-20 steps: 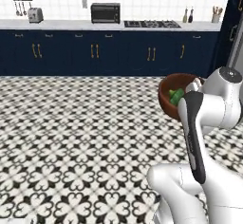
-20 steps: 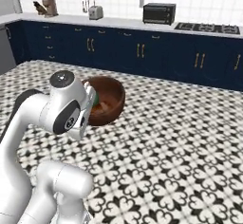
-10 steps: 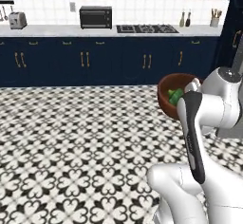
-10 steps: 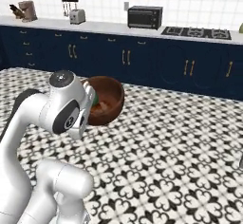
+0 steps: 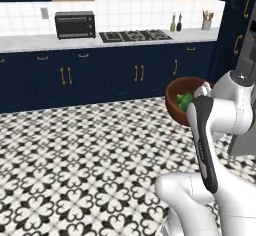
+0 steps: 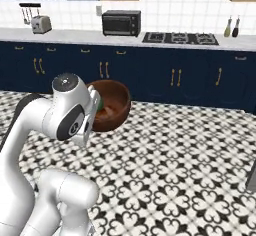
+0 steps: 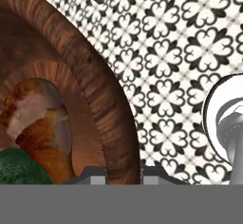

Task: Pick the chicken drumstick and broccoli from their plates and place them in the bowl. Then put the bowl in the fridge.

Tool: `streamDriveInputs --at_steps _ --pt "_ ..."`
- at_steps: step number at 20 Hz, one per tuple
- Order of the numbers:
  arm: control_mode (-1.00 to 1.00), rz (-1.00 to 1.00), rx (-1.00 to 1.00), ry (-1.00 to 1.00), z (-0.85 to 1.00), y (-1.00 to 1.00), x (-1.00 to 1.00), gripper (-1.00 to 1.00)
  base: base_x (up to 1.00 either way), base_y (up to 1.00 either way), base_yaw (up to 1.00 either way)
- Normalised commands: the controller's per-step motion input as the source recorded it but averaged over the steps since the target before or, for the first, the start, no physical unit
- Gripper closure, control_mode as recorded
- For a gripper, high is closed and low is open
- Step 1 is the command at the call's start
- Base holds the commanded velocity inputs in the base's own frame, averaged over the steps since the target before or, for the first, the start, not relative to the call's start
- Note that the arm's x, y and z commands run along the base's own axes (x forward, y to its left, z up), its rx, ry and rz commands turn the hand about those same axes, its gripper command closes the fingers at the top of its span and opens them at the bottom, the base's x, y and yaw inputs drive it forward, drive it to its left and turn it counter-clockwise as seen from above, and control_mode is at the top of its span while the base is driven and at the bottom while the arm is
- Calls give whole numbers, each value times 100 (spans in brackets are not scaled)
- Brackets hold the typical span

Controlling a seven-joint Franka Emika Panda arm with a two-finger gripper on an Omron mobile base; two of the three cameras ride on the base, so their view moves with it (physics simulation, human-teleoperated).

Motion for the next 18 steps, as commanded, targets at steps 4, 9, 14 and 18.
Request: streamDriveInputs --at_steps 4,9,14,18 --pt "100 0 0 0 0 0 0 100 100 100 -34" --pt "100 0 0 0 0 0 0 100 100 99 -46" --pt "100 0 0 0 0 0 0 100 100 87 -61" --pt "100 0 0 0 0 0 0 100 100 86 -63"
